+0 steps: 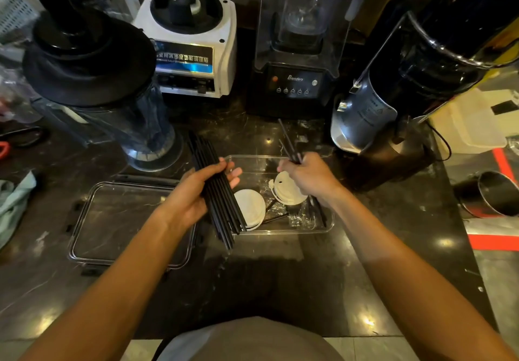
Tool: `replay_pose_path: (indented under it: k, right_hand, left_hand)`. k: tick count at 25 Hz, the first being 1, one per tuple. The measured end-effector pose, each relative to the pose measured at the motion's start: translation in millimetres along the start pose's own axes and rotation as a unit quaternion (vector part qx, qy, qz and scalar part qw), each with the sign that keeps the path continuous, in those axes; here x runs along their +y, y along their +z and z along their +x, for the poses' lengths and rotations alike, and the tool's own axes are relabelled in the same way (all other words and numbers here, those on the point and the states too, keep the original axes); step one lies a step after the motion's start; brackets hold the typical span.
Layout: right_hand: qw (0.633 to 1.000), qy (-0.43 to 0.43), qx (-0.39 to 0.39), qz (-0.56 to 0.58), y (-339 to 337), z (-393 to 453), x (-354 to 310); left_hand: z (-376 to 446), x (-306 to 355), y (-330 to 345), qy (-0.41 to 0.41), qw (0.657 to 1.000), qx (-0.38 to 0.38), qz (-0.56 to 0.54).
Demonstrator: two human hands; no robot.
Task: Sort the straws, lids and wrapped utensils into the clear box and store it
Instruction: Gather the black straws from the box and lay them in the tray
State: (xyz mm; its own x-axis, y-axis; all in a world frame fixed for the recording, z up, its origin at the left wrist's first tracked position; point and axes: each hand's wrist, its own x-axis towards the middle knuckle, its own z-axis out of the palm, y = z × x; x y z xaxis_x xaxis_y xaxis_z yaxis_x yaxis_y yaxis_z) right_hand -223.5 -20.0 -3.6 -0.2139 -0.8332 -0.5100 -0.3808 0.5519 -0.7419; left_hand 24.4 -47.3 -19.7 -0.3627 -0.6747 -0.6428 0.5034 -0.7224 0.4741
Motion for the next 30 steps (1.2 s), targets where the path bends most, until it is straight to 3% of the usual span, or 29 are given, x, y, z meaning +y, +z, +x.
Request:
replay_pose_path:
  k: [2,7,12,19,22,24,30]
  right_hand:
    - [0.999,-0.02,-0.033,-0.031,18.3,1.8,-4.7]
    - [0.954,-0.058,-0.117,-0.269,42.0,-4.6,22.0]
    - [0.917,-0.05,-0.177,-0.354,40.9,-15.4,42.9]
    - [0.832,-0.133,-0.163,-0.513,52.5,-3.5,38.8]
    - [0.814,-0.147,-0.146,-0.543,55.6,-1.8,35.9]
    - [0.82,-0.155,-0.142,-0.532,55.6,-3.3,35.4]
    - [0.924,-0.142,-0.093,-0.344,33.1,0.3,21.2]
  left_hand:
    - [-0.4,2.5,-6.8,0.001,1.0,0.002,-0.006]
    - [-1.4,1.7,-19.9,-0.002,1.0,0.002,-0.014]
    - [0.2,0.7,-18.6,-0.008,1.0,-0.003,-0.011]
    - [-2.8,5.3,-16.5,-0.012,1.0,-0.007,-0.011]
    - [-6.7,9.4,-21.1,0.003,1.0,0.007,-0.014]
    - [-9.4,11.3,-22.8,0.009,1.0,0.012,-0.019]
    - [-9.8,11.9,-22.1,0.014,0.999,0.018,-0.034]
